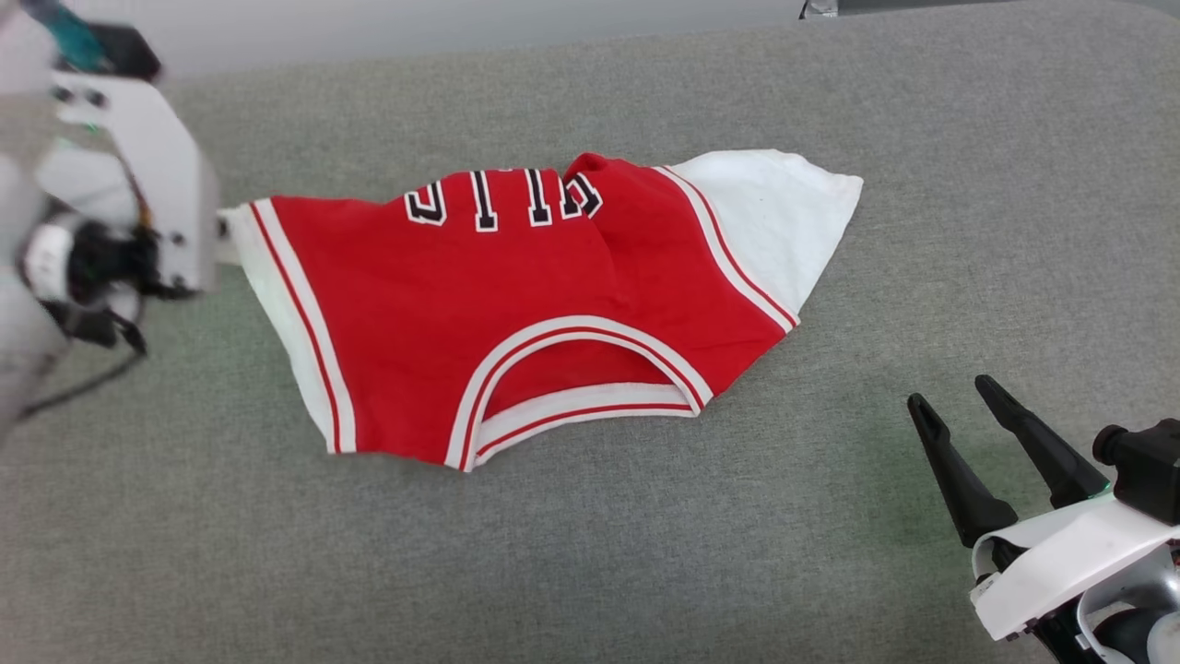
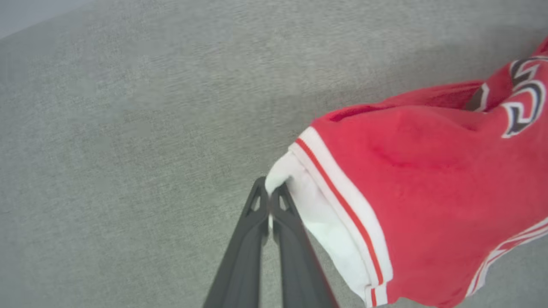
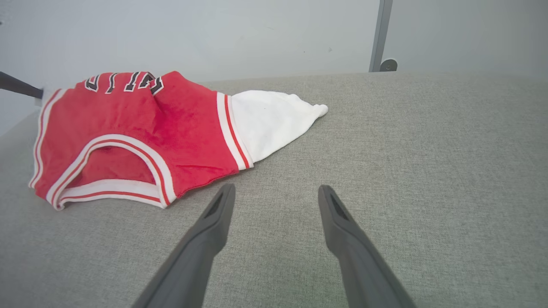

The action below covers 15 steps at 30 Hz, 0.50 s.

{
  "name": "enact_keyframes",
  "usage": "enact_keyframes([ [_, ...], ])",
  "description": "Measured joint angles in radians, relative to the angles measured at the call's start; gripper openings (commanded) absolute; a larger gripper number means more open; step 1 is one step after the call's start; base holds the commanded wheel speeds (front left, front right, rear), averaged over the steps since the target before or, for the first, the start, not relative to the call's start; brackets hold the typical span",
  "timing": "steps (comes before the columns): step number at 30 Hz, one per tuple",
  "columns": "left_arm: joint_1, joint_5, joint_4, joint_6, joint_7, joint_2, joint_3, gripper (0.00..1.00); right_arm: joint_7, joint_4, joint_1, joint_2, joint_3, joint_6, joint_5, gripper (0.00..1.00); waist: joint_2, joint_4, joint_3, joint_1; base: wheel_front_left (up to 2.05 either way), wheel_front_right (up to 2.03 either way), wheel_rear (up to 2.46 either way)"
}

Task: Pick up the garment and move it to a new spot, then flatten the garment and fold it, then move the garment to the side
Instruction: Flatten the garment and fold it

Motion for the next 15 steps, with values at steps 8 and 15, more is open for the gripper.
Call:
enact_keyframes([
  [8,0.010,-0.031,0.030,-0.041,-0.077,-0.124,0.037,0.00,0.001,-0.003,-0.001,0.003,0.011,0.000,-0.001,1.00,0.0000,-0.006,0.010,0.0000,0.00,0.00,0.00],
  [15,-0.020,-0.023,0.044,-0.055,-0.094,-0.216,0.039,0.00,0.006,-0.001,-0.009,0.008,0.032,0.000,0.000,1.00,0.0000,-0.005,0.019,0.0000,0.00,0.00,0.00],
])
